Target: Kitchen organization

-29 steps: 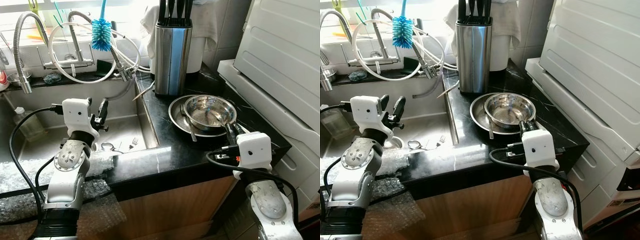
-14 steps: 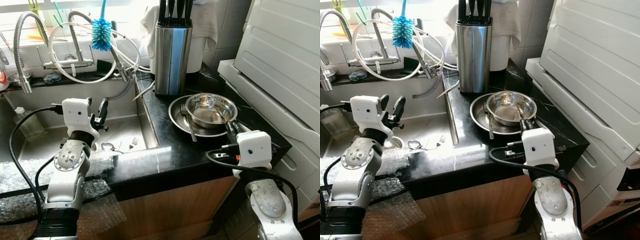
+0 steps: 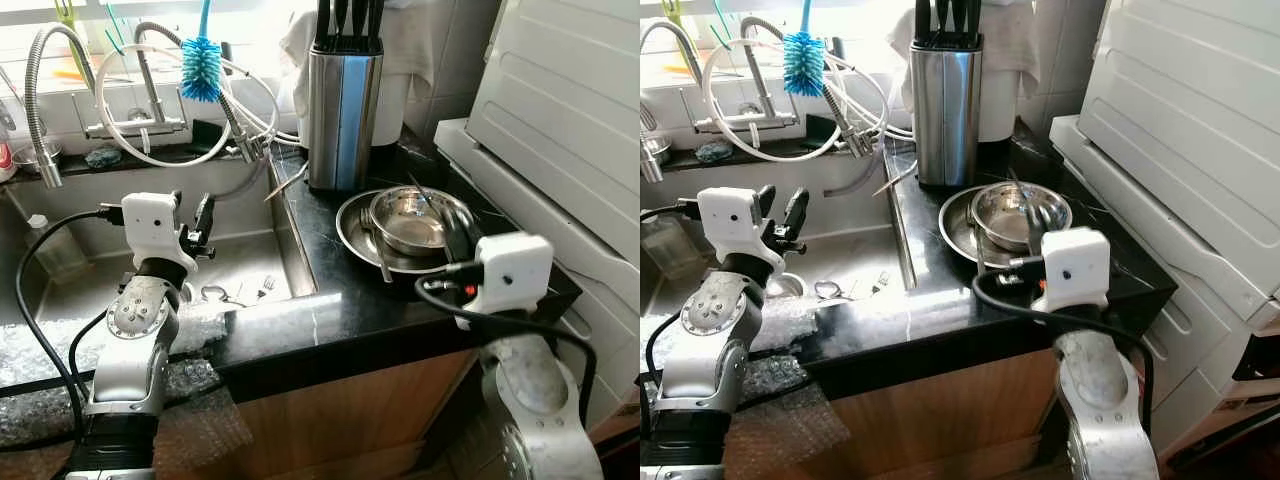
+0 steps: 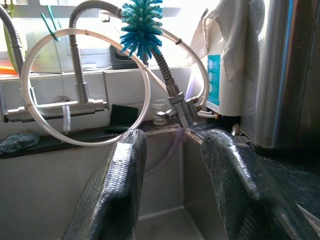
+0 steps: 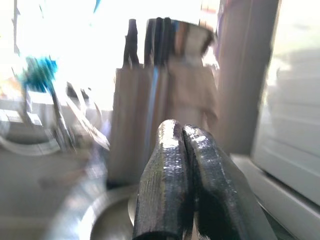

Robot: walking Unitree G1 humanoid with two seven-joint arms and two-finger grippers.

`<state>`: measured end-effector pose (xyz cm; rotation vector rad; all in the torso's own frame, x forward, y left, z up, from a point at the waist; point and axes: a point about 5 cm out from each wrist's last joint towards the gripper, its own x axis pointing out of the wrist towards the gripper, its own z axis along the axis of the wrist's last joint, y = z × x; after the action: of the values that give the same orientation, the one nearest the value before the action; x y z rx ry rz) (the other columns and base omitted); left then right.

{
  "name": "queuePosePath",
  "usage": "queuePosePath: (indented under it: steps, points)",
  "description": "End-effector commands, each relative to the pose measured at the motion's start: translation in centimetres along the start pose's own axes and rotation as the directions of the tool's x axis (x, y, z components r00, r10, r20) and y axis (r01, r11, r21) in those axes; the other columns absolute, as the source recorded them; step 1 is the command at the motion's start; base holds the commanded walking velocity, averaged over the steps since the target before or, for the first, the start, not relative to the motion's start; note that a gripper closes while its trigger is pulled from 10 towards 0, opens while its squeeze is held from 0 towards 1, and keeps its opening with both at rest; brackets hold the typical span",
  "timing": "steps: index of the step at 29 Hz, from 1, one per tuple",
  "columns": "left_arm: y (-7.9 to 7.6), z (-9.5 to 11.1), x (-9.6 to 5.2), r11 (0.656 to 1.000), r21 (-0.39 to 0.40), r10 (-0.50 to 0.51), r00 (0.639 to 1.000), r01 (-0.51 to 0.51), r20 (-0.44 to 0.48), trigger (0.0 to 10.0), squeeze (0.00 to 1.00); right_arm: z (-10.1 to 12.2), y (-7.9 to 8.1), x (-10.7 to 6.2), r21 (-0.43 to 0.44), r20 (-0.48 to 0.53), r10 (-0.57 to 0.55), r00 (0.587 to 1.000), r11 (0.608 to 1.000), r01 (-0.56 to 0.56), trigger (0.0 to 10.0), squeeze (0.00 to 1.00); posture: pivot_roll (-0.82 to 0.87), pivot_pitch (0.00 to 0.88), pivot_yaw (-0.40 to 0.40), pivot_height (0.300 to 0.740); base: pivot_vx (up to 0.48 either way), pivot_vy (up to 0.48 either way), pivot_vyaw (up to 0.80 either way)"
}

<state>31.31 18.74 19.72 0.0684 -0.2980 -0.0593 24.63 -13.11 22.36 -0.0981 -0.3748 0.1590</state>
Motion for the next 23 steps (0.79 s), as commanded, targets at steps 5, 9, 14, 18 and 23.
queuePosePath:
  steps: [5,9,14,18,23]
  points:
    - [-0.1,0.5,0.3,1.000,-0.006,0.007,1.000,-0.007,0.021,10.0,0.00,1.1,0.7,0.5,0.181,0.057,0.013,0.998,0.983,-0.023,10.0,0.00,-0.17,0.000,-0.018,0.740,0.000,0.000,0.00]
    - [0.0,0.5,0.5,1.000,-0.026,0.015,1.000,-0.015,0.019,10.0,0.00,1.4,1.3,0.8,0.361,0.076,0.045,0.996,0.930,-0.069,10.0,0.00,-0.17,0.000,-0.019,0.740,0.000,0.000,0.00]
    - [0.0,0.5,0.6,0.999,-0.034,0.019,1.000,-0.018,0.020,10.0,0.00,1.1,0.6,0.9,0.588,0.045,-0.035,0.998,0.809,0.002,10.0,0.00,-0.16,0.000,-0.019,0.740,0.000,0.000,0.00]
    - [0.0,0.5,0.5,0.998,-0.055,0.025,1.000,-0.025,0.015,10.0,0.00,0.6,-0.3,0.7,0.664,0.033,-0.085,0.996,0.746,0.041,10.0,0.00,-0.16,0.000,-0.019,0.740,0.000,0.000,0.00]
    - [-0.1,0.4,0.7,0.996,-0.086,0.032,0.999,-0.031,0.007,10.0,0.00,-0.2,-1.0,0.2,0.733,-0.009,-0.090,0.996,0.677,0.068,10.0,0.00,-0.16,0.000,-0.018,0.740,0.000,0.000,0.00]
